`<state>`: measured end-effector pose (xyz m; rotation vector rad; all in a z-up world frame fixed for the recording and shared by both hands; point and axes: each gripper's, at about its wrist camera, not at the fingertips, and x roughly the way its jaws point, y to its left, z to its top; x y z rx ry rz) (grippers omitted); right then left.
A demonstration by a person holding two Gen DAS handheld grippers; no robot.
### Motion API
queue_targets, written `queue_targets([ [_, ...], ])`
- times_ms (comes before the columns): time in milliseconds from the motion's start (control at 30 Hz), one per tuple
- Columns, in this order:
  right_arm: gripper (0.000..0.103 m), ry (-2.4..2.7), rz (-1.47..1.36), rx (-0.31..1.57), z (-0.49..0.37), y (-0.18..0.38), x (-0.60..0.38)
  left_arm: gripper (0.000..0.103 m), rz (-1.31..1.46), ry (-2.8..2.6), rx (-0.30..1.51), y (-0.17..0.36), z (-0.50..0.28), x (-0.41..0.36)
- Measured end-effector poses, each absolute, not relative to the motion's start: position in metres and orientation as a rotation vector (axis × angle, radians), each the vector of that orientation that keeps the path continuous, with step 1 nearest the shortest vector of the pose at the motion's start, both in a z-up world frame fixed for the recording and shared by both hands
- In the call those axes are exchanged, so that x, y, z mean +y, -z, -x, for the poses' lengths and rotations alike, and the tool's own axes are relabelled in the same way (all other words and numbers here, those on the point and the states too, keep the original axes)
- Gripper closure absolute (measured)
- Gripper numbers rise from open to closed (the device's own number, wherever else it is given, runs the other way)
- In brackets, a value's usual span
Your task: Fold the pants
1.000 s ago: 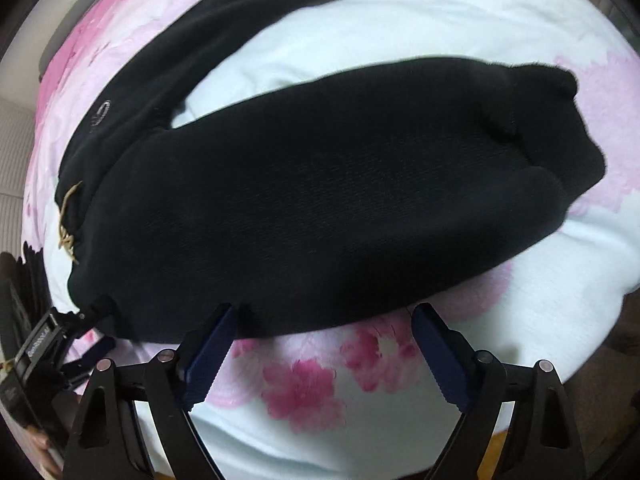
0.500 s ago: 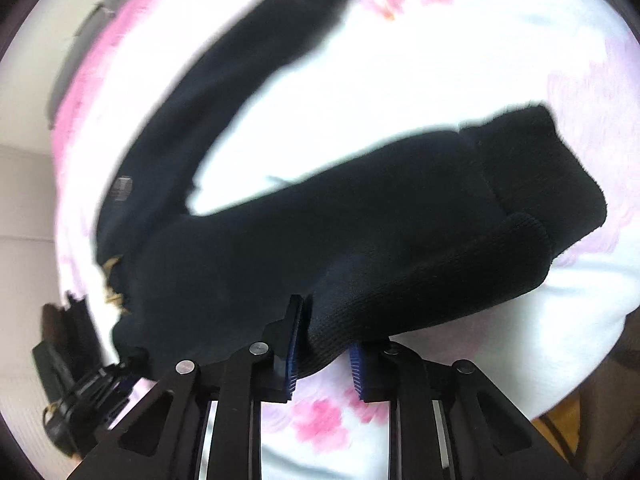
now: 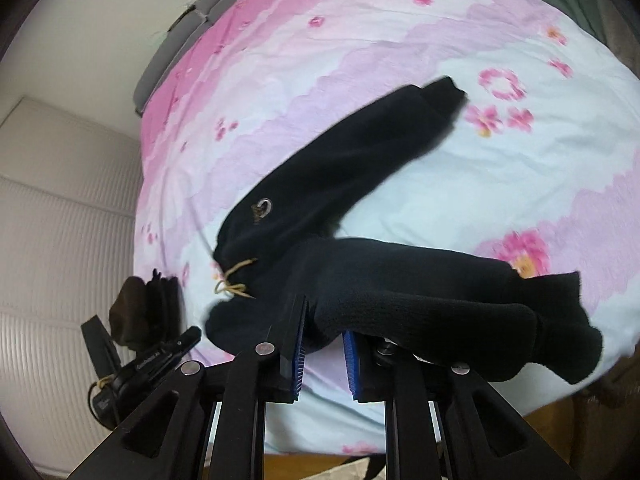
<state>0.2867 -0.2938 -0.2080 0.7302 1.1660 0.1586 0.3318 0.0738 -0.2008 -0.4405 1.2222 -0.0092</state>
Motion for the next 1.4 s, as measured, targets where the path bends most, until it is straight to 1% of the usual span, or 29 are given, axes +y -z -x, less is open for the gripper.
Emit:
queue_targets([
  [100,0.085,-0.185,-0.747,1.180,-0.304,0.208,-0.294,0.093,0.425,0.014,1.243,0.204,-0.336,0.074],
  [167,0.090,-0.185,-0.730,1.184,-0.314,0.205,-0.294,0.089,0.471,0.062,1.257,0.204,-0.328,0.075],
  [233,0.091,-0.210,-0.717,1.156,-0.322,0.197,-0.296,0.071,0.473,0.067,1.265,0.205,-0.316,0.072],
  [267,0.091,-0.212,-0.692,1.135,-0.327,0.191,-0.296,0.052,0.462,0.053,1.272,0.207,-0.311,0.070],
  [300,0.091,-0.211,-0.665,1.120,-0.330,0.187,-0.296,0.047,0.458,0.046,1.277,0.211,-0.303,0.069],
  [433,0.091,-0.220,-0.634,1.160,-0.338,0.195,-0.297,0.045,0.464,0.034,1.334,0.230,-0.288,0.065],
  [500,0.084,-0.212,-0.631,1.186,-0.333,0.206,-0.296,0.041,0.450,0.021,1.357,0.241,-0.283,0.066],
  [567,0.048,-0.194,-0.622,1.233,-0.324,0.221,-0.294,0.041,0.452,0.018,1.379,0.250,-0.278,0.071],
  [600,0.043,-0.185,-0.623,1.245,-0.320,0.226,-0.295,0.040,0.453,0.015,1.387,0.253,-0.275,0.073],
  [700,0.042,-0.147,-0.642,1.254,-0.295,0.248,-0.297,0.039,0.433,0.007,1.398,0.260,-0.270,0.078],
  [833,0.041,-0.078,-0.751,1.301,-0.261,0.284,-0.304,0.035,0.358,0.040,1.390,0.263,-0.272,0.075],
  [933,0.030,-0.023,-0.818,1.302,-0.240,0.307,-0.306,0.035,0.318,0.074,1.396,0.270,-0.276,0.072],
  [967,0.028,-0.010,-0.845,1.297,-0.234,0.314,-0.307,0.035,0.318,0.086,1.399,0.274,-0.277,0.072],
  [1067,0.028,0.020,-0.891,1.287,-0.223,0.335,-0.307,0.035,0.331,0.097,1.407,0.290,-0.283,0.073],
  [1233,0.028,0.064,-0.966,1.303,-0.220,0.374,-0.307,0.035,0.463,0.088,1.461,0.326,-0.296,0.078],
  [1400,0.028,0.052,-0.975,1.289,-0.227,0.389,-0.304,0.035,0.523,0.044,1.499,0.353,-0.310,0.079],
])
